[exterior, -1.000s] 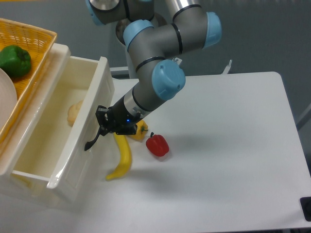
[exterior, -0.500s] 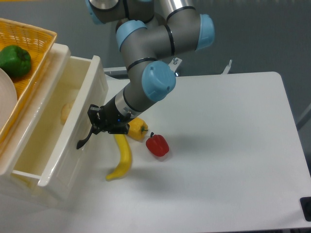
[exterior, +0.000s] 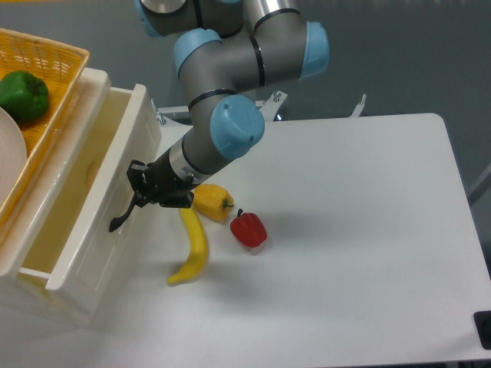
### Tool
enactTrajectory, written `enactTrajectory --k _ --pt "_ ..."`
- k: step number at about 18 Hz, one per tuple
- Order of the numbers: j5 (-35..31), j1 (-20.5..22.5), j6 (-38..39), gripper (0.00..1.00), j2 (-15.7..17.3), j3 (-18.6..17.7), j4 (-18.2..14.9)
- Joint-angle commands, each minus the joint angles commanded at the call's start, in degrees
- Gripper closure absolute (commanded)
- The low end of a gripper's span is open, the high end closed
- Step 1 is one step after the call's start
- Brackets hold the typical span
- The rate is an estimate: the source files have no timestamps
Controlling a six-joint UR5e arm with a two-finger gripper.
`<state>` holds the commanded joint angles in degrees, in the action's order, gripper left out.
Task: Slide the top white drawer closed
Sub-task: 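Push the drawer front inward into the white cabinet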
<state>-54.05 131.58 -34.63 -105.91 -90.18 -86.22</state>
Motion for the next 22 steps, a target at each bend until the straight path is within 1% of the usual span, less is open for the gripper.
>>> enactTrajectory --k 13,22 --pt "0.35 -2.64 1.23 1.00 0.00 0.00 0.18" --pt "0.26 -3.52 1.23 1.00 -0.35 0.00 0.26"
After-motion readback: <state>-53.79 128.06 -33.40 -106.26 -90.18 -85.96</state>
